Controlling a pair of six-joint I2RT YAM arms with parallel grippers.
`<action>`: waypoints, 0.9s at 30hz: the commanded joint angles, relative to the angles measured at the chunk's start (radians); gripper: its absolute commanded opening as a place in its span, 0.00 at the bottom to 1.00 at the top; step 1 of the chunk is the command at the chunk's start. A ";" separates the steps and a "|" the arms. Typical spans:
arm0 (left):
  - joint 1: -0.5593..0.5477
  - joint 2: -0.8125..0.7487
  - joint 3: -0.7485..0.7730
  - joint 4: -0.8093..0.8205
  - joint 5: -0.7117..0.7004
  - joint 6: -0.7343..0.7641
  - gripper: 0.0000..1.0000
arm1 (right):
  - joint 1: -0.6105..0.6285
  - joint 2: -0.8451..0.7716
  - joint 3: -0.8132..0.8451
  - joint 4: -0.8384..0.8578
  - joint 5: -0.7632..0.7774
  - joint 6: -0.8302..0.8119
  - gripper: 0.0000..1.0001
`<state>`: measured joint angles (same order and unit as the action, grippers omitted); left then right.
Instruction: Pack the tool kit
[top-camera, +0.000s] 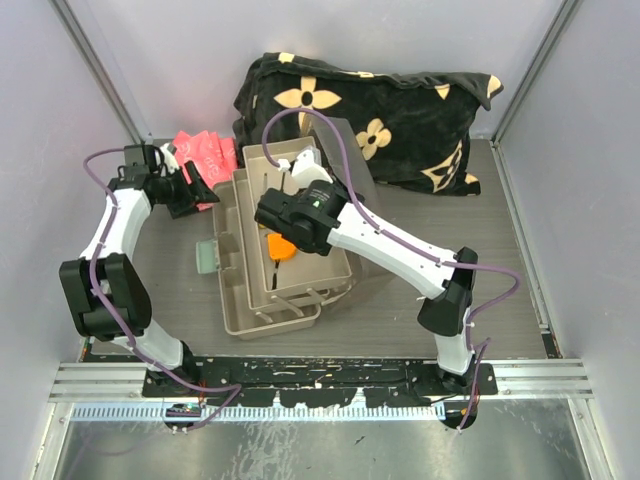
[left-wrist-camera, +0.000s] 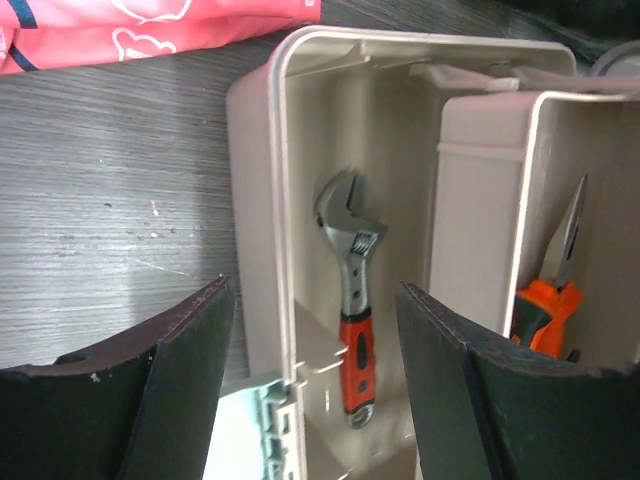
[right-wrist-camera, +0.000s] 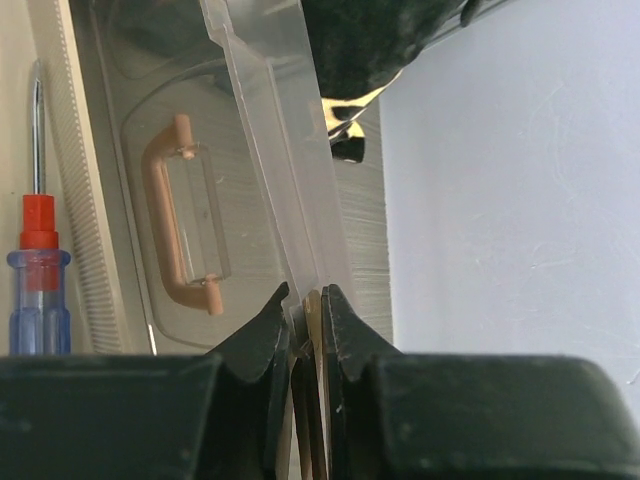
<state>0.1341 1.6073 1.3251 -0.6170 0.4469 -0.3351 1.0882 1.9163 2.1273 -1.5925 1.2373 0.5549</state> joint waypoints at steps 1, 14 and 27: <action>0.008 -0.023 0.017 0.034 0.004 -0.019 0.66 | 0.052 -0.038 0.024 0.186 -0.052 0.221 0.01; 0.253 -0.083 -0.085 0.089 -0.064 0.050 0.65 | 0.053 -0.069 0.011 0.132 -0.005 0.253 0.01; 0.321 -0.204 -0.139 0.061 -0.082 0.094 0.67 | 0.053 -0.081 -0.024 0.151 -0.018 0.261 0.01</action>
<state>0.4572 1.4036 1.2110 -0.5751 0.3786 -0.2718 1.1286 1.9156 2.0850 -1.5833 1.1427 0.6838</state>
